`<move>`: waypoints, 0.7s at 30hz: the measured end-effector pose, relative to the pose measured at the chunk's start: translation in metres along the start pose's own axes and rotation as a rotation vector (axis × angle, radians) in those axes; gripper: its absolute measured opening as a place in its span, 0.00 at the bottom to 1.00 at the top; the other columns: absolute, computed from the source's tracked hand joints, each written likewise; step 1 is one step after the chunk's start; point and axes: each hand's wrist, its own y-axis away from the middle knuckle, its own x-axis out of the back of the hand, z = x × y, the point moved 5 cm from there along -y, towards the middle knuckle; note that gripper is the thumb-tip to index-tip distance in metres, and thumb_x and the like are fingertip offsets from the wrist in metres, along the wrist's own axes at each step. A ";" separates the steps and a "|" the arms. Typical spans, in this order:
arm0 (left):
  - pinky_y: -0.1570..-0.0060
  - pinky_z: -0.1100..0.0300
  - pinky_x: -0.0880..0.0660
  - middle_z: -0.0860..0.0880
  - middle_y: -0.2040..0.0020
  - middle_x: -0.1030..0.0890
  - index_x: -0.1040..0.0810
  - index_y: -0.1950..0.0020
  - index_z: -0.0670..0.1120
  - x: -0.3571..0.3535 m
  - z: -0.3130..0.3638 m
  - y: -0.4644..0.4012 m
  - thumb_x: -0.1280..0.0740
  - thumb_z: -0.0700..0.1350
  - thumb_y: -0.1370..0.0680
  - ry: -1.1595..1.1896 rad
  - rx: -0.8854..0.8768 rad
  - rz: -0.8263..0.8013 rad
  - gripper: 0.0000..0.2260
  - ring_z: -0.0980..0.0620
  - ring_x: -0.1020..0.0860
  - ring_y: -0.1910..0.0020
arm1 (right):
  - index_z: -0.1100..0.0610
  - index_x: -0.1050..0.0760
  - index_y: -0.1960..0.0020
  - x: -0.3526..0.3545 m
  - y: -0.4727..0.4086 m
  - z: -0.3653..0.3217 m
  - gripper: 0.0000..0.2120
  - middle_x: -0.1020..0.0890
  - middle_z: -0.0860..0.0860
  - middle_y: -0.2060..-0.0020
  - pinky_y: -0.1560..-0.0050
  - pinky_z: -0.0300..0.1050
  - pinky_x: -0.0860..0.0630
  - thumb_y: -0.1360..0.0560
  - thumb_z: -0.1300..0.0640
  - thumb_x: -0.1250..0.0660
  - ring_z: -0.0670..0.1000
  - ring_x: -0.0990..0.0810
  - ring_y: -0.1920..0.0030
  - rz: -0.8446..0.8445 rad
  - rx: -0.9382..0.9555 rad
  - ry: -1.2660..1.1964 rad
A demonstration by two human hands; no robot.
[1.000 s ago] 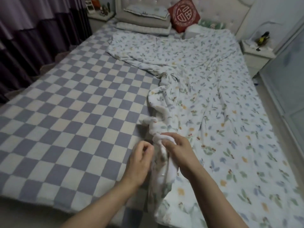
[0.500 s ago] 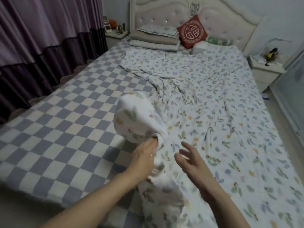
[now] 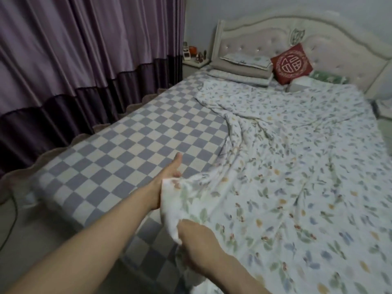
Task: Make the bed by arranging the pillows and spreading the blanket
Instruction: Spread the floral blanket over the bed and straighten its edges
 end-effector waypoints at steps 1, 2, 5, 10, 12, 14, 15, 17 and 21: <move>0.61 0.57 0.23 0.44 0.68 0.20 0.49 0.59 0.53 0.008 -0.003 -0.001 0.34 0.62 0.28 -0.159 0.067 -0.011 0.24 0.50 0.23 0.69 | 0.62 0.34 0.37 -0.007 -0.002 -0.013 0.14 0.29 0.61 0.38 0.53 0.50 0.37 0.21 0.62 0.44 0.62 0.28 0.40 -0.038 0.063 0.047; 0.59 0.60 0.22 0.43 0.64 0.18 0.30 0.40 0.27 0.020 -0.006 -0.002 0.31 0.55 0.27 -0.396 0.097 0.006 0.32 0.50 0.22 0.67 | 0.62 0.34 0.37 -0.010 -0.003 -0.027 0.13 0.30 0.62 0.39 0.54 0.50 0.39 0.21 0.62 0.45 0.62 0.28 0.41 -0.067 0.116 0.070; 0.72 0.69 0.30 0.47 0.59 0.23 0.26 0.54 0.43 0.054 -0.010 -0.007 0.35 0.37 0.26 -0.858 -0.059 0.189 0.03 0.52 0.26 0.64 | 0.60 0.32 0.40 -0.023 -0.017 -0.035 0.12 0.26 0.61 0.41 0.49 0.50 0.33 0.23 0.59 0.40 0.60 0.27 0.42 -0.179 0.193 -0.046; 0.55 0.56 0.22 0.50 0.51 0.21 0.26 0.47 0.50 0.102 -0.011 0.001 0.40 0.34 0.26 -0.941 -0.385 0.224 0.13 0.50 0.22 0.54 | 0.55 0.26 0.41 0.002 -0.072 -0.004 0.16 0.20 0.52 0.48 0.50 0.44 0.25 0.27 0.52 0.34 0.49 0.21 0.53 -0.153 -0.177 -0.662; 0.48 0.52 0.24 0.49 0.47 0.21 0.27 0.40 0.51 0.122 -0.012 0.010 0.41 0.35 0.25 -1.038 -0.454 0.159 0.17 0.47 0.22 0.48 | 0.57 0.29 0.37 0.015 -0.108 0.005 0.16 0.20 0.56 0.49 0.56 0.44 0.24 0.24 0.57 0.36 0.51 0.21 0.56 0.084 -0.394 -0.970; 0.47 0.51 0.25 0.48 0.44 0.21 0.30 0.37 0.53 0.144 -0.011 0.015 0.41 0.36 0.25 -1.121 -0.518 0.122 0.20 0.46 0.23 0.46 | 0.59 0.29 0.39 0.024 -0.148 0.009 0.19 0.20 0.57 0.50 0.60 0.45 0.22 0.25 0.48 0.36 0.54 0.19 0.57 0.241 -0.531 -0.953; 0.47 0.51 0.26 0.48 0.44 0.21 0.30 0.36 0.55 0.162 -0.008 0.017 0.41 0.37 0.24 -1.155 -0.556 0.117 0.20 0.46 0.23 0.45 | 0.60 0.29 0.41 0.021 -0.174 0.003 0.21 0.21 0.58 0.51 0.63 0.44 0.22 0.25 0.45 0.35 0.55 0.19 0.58 0.276 -0.571 -0.940; 0.48 0.52 0.26 0.50 0.44 0.21 0.31 0.37 0.57 0.197 -0.001 0.022 0.41 0.38 0.24 -1.168 -0.609 0.090 0.19 0.47 0.23 0.45 | 0.63 0.29 0.45 0.018 -0.215 -0.012 0.24 0.22 0.60 0.53 0.69 0.43 0.23 0.29 0.44 0.31 0.55 0.21 0.63 0.326 -0.666 -0.904; 0.46 0.54 0.27 0.50 0.41 0.22 0.31 0.35 0.55 0.274 0.023 0.031 0.41 0.36 0.25 -1.126 -0.581 0.109 0.22 0.48 0.24 0.43 | 0.66 0.31 0.59 -0.001 -0.273 -0.034 0.09 0.27 0.59 0.68 0.76 0.41 0.28 0.28 0.65 0.31 0.54 0.27 0.73 0.317 -0.821 -0.985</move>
